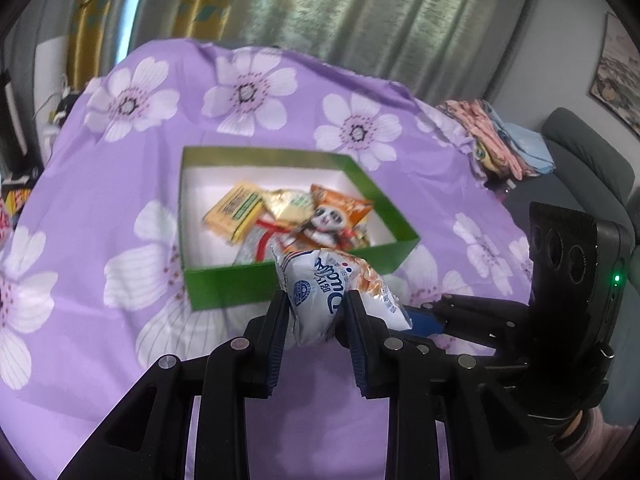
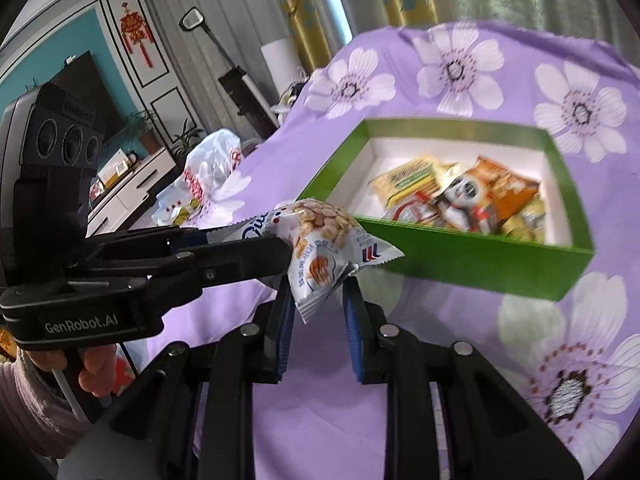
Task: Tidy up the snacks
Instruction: 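Lift the peanut bag with the left gripper over the green box, then lower the peanut bag into the box and open the left gripper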
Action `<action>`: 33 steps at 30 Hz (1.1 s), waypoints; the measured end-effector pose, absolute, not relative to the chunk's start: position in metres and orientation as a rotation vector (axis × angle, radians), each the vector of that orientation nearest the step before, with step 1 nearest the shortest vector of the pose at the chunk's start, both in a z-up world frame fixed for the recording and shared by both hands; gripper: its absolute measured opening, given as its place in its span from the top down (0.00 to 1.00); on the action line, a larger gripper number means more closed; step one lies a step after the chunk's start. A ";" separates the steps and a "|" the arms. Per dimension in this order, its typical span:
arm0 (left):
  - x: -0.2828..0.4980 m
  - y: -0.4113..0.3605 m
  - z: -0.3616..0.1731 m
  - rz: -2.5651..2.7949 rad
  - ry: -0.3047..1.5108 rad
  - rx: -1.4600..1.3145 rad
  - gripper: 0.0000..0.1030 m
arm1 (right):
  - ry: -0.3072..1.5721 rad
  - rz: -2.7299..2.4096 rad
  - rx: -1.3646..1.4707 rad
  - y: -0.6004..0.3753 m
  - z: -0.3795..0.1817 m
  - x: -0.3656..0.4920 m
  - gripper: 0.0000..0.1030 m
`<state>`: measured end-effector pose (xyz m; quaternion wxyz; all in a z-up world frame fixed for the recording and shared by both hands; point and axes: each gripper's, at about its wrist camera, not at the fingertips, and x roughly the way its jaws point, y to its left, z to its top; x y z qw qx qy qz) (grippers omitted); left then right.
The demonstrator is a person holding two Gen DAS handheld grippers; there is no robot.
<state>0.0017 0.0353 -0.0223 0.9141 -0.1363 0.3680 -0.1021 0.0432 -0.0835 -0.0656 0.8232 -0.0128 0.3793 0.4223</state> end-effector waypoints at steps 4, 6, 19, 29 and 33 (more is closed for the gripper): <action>0.014 0.028 -0.012 -0.222 0.736 -0.258 0.72 | 0.775 0.882 -0.014 -0.093 -0.055 0.051 0.76; 0.020 0.026 -0.008 -0.227 0.729 -0.251 0.72 | 0.762 0.873 -0.020 -0.096 -0.050 0.054 0.76; 0.066 0.017 0.004 -0.233 0.700 -0.214 0.72 | 0.715 0.824 -0.033 -0.102 -0.035 0.097 0.76; 0.090 0.025 -0.004 -0.224 0.700 -0.230 0.72 | 0.714 0.812 -0.058 -0.094 -0.038 0.124 0.76; 0.099 0.028 -0.010 -0.212 0.709 -0.231 0.72 | 0.723 0.808 -0.076 -0.089 -0.042 0.133 0.76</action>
